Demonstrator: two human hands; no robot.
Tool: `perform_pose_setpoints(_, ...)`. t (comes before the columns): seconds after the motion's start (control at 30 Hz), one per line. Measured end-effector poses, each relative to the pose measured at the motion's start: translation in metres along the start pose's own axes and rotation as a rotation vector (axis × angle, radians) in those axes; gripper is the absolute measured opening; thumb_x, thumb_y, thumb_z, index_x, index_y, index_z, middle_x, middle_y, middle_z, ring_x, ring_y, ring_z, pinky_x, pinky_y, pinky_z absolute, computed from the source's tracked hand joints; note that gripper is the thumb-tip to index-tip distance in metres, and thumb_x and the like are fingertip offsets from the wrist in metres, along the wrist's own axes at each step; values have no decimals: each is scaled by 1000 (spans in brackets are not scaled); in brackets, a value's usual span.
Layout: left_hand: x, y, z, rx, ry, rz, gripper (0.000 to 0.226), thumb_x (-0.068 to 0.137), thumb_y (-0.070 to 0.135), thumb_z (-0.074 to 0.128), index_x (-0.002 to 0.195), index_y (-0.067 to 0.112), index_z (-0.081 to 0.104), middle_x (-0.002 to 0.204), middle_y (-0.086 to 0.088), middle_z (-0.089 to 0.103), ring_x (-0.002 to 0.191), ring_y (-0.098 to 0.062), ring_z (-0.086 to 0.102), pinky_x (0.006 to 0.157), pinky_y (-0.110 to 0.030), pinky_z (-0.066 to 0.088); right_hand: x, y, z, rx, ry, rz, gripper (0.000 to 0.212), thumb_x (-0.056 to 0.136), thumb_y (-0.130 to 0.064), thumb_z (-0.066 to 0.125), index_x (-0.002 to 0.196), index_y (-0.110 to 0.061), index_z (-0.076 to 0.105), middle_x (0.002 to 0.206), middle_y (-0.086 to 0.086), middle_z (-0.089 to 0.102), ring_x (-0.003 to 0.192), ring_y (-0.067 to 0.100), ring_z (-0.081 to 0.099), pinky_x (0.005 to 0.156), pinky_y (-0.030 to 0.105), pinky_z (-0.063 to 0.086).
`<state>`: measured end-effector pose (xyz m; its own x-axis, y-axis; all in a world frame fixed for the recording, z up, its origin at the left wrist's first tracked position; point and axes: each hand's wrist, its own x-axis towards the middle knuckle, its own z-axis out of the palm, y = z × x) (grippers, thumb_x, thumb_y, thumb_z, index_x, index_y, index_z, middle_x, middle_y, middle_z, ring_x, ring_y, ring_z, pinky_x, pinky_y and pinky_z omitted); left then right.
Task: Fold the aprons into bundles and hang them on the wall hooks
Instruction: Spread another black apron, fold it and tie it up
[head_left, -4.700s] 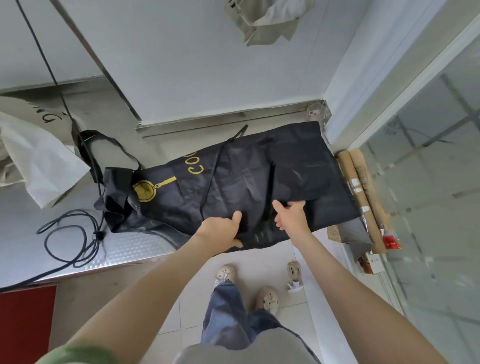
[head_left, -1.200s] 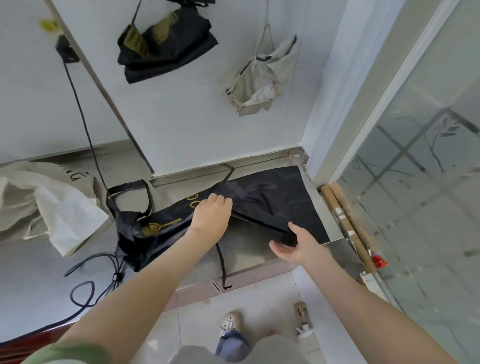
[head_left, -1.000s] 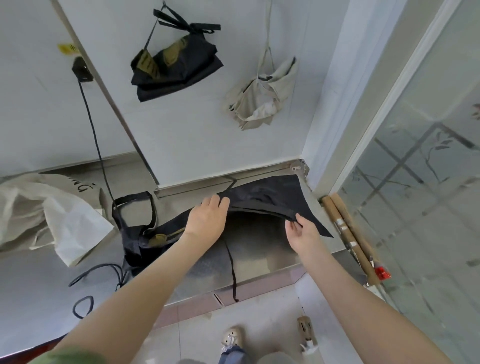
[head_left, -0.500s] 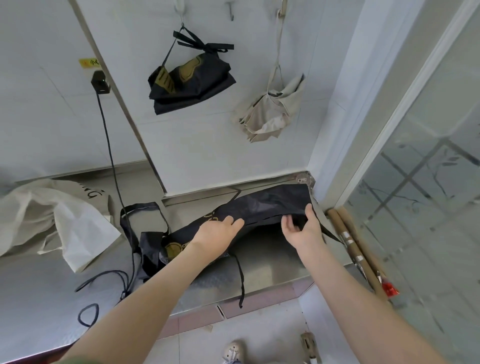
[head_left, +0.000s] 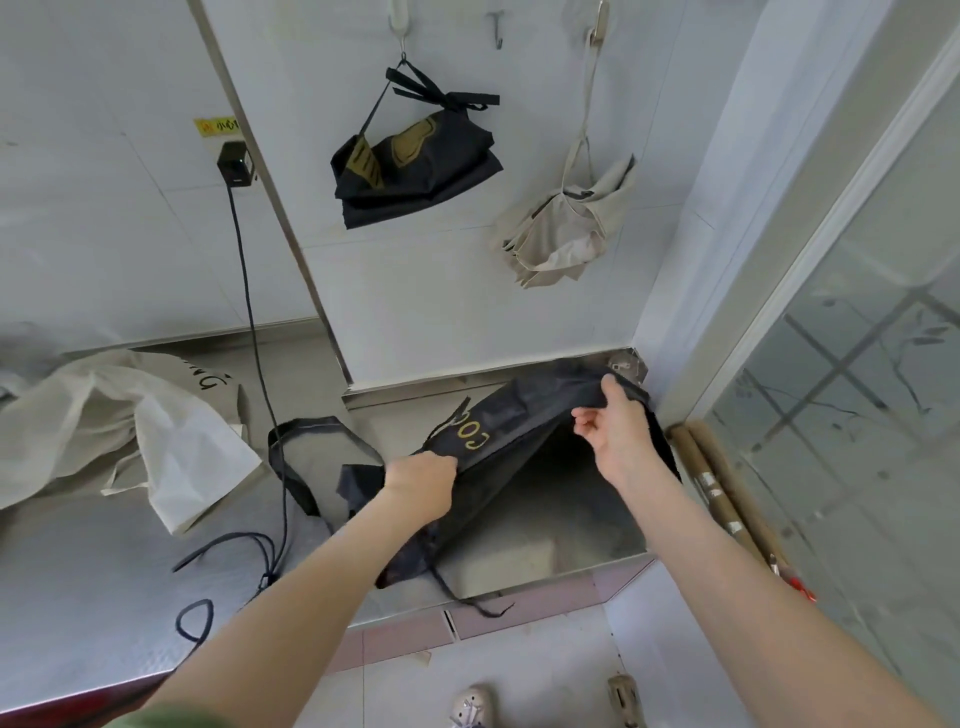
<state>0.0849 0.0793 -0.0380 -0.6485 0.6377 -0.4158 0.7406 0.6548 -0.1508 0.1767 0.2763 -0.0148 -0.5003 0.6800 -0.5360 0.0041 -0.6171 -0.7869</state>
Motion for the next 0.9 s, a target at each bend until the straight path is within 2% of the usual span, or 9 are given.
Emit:
perform_pose_setpoints(0.1, 4, -25, -14, -144, 26, -42, 28, 97, 14, 41, 119, 16, 56, 119, -8, 61, 109, -29, 58, 83, -35, 46, 0, -26, 3, -159, 91, -188, 32, 101, -35, 43, 97, -7, 59, 66, 7, 63, 57, 16, 55, 62, 25, 46)
perform_pose_setpoints(0.23, 9, -46, -35, -842, -60, 71, 31, 87, -3, 39, 98, 15, 62, 94, -8, 70, 93, -20, 67, 75, -30, 48, 0, -51, 8, -235, 83, -342, 35, 101, -31, 40, 89, -4, 59, 68, 8, 64, 60, 17, 55, 66, 25, 46)
perform_pose_setpoints(0.3, 7, -42, -46, -1216, -76, 38, 35, 84, -9, 36, 98, 9, 62, 82, -19, 66, 65, -17, 67, 62, -26, 52, -3, -55, 11, -245, 79, -369, 37, 100, -30, 41, 76, -9, 57, 69, 7, 64, 66, 17, 55, 77, 30, 46)
perform_pose_setpoints(0.43, 5, -32, -60, -1715, -99, 25, 30, 84, -5, 36, 106, 3, 54, 54, -7, 36, 35, -11, 23, 36, -19, 21, -11, -59, 13, -239, 78, -380, 35, 100, -34, 41, 75, -14, 56, 73, 4, 66, 91, 22, 59, 94, 33, 44)
perform_pose_setpoints(0.53, 7, -29, -58, -1660, -132, 25, 55, 73, 1, 49, 126, 13, 41, 57, 1, 34, 38, -8, 21, 36, -19, 16, -14, -61, 12, -234, 46, -371, 29, 100, -35, 39, 83, -18, 55, 81, 6, 68, 98, 21, 57, 92, 31, 39)
perform_pose_setpoints(0.6, 8, -26, -53, -1498, -65, 0, 76, 80, 4, 60, 140, 31, 21, 82, -4, 48, 51, -11, 42, 42, -20, 32, -17, -62, 11, -232, 23, -381, 28, 101, -35, 39, 84, -18, 55, 81, 6, 69, 90, 15, 56, 84, 26, 36)
perform_pose_setpoints(0.67, 10, -23, -49, -1385, 44, 46, 92, 81, 15, 72, 145, 40, 10, 123, 1, 43, 92, -19, 58, 75, -26, 48, -18, -62, 11, -227, 1, -402, 29, 100, -31, 42, 84, -13, 58, 74, 3, 69, 81, 13, 59, 76, 24, 40)
perform_pose_setpoints(0.77, 15, -19, -46, -1190, 111, 144, 72, 79, 35, 76, 139, 41, 37, 124, 13, 51, 112, -19, 55, 96, -29, 42, -20, -64, 9, -239, -13, -415, 26, 99, -28, 46, 89, -10, 64, 88, 5, 69, 88, 21, 64, 80, 31, 47)
perform_pose_setpoints(0.9, 15, -9, -53, -1060, 161, 146, 25, 79, 37, 73, 99, 31, 62, 96, 4, 66, 86, -12, 59, 78, -24, 44, -20, -66, 4, -250, -14, -418, 26, 98, -28, 48, 92, -12, 67, 104, 11, 70, 101, 27, 64, 94, 37, 47)
